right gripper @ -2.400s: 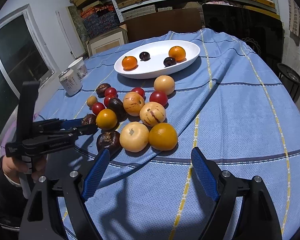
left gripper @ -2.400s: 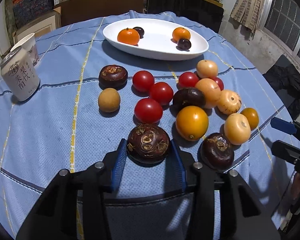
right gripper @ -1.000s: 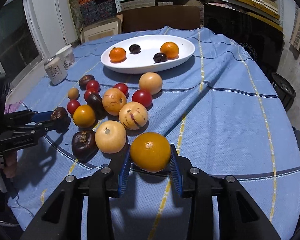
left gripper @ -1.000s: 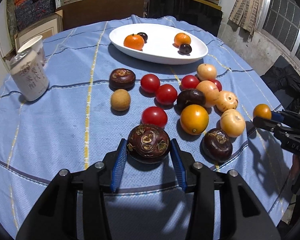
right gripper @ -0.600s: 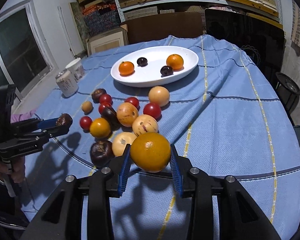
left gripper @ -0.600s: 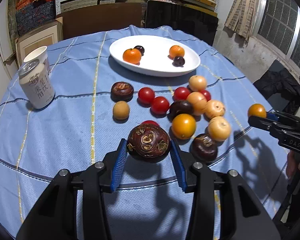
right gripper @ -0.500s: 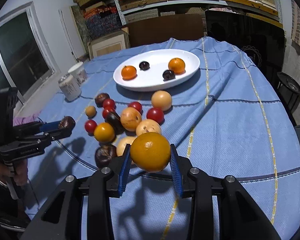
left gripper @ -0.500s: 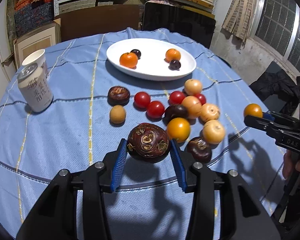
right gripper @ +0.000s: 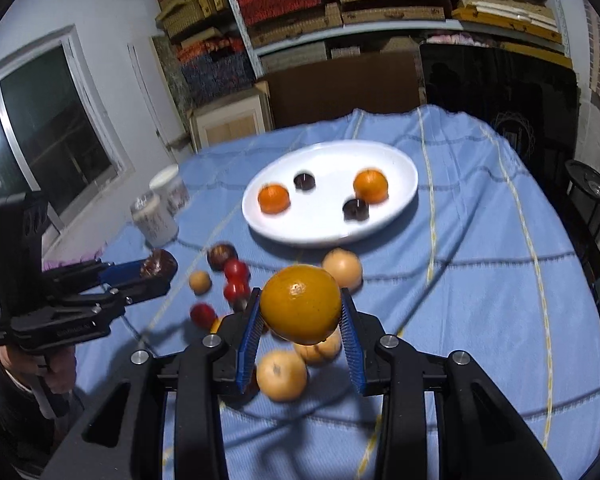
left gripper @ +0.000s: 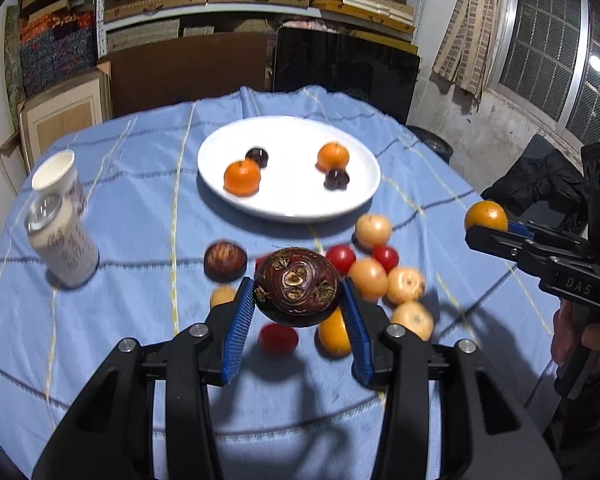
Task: Organize fruits
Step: 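Place the mangosteen on the plate with the left tool while the right places the yellow fruit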
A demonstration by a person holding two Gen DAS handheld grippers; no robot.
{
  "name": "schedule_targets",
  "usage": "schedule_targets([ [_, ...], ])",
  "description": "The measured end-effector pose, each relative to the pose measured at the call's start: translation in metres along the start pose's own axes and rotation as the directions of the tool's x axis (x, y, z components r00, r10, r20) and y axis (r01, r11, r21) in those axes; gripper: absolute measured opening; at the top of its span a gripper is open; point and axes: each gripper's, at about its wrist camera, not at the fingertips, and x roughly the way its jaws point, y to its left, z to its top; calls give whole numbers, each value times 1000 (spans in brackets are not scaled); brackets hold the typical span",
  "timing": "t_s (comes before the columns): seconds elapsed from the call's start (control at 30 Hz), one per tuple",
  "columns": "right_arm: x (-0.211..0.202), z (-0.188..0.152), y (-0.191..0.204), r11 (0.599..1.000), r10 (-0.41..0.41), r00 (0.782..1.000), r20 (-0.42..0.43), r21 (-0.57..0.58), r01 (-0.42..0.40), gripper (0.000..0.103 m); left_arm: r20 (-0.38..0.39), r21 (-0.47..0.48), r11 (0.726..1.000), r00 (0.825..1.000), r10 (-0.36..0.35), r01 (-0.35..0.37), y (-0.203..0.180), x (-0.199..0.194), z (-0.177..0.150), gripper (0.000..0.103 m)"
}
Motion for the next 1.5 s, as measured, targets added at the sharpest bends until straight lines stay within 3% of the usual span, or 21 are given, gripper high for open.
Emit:
schedule_targets([
  [0.3,25,47,-7,999,-34,998,53,3,34,38,30,-12,1000,1000,4,-4,3,23,46,43],
  [0.6,84,76,-16,996,-93,996,3,-6,93,38,-32,-75,993,996,85,-87,10,85,77,43],
  [0.8,105,79,-23,995,-95,995,-26,8,95,38,-43,-72,989,991,124,-127,12,111,88,43],
  [1.5,140,72,-21,990,-140,984,-108,-43,136,38,-95,-77,988,987,129,-137,15,146,89,43],
])
